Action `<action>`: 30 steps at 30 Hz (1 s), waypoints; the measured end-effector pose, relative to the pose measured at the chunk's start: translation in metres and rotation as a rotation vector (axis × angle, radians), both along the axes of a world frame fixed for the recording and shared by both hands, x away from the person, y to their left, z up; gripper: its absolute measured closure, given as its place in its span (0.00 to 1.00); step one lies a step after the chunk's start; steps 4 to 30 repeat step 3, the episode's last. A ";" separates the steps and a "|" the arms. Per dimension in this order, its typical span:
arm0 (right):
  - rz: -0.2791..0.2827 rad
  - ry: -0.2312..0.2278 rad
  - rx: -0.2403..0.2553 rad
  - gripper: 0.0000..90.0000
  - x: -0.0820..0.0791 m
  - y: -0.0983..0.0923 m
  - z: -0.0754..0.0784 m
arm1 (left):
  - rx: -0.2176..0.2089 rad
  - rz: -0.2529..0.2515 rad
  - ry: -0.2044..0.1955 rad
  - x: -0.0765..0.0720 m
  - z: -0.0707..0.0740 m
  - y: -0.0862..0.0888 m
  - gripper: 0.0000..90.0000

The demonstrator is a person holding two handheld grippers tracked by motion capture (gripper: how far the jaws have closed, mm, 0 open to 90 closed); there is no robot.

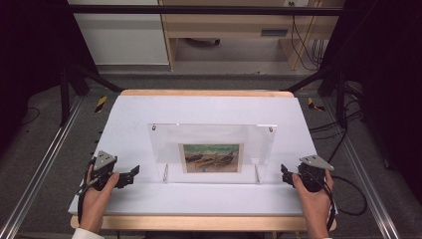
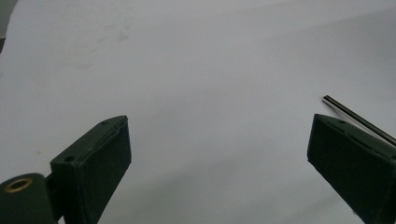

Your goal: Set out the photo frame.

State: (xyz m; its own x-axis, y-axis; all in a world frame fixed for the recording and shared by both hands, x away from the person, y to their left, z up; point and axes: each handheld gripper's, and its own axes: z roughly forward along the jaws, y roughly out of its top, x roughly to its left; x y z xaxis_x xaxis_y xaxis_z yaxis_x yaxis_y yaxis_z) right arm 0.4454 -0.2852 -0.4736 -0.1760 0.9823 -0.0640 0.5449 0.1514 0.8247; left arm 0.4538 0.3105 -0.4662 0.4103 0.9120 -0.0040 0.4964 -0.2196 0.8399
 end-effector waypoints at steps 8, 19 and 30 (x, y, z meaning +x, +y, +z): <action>0.004 0.001 0.019 0.12 -0.001 -0.001 0.001 | 0.012 -0.012 -0.004 0.001 -0.001 -0.002 0.06; 0.004 0.001 0.019 0.12 -0.001 -0.001 0.001 | 0.012 -0.012 -0.004 0.001 -0.001 -0.002 0.06; 0.004 0.001 0.019 0.12 -0.001 -0.001 0.001 | 0.012 -0.012 -0.004 0.001 -0.001 -0.002 0.06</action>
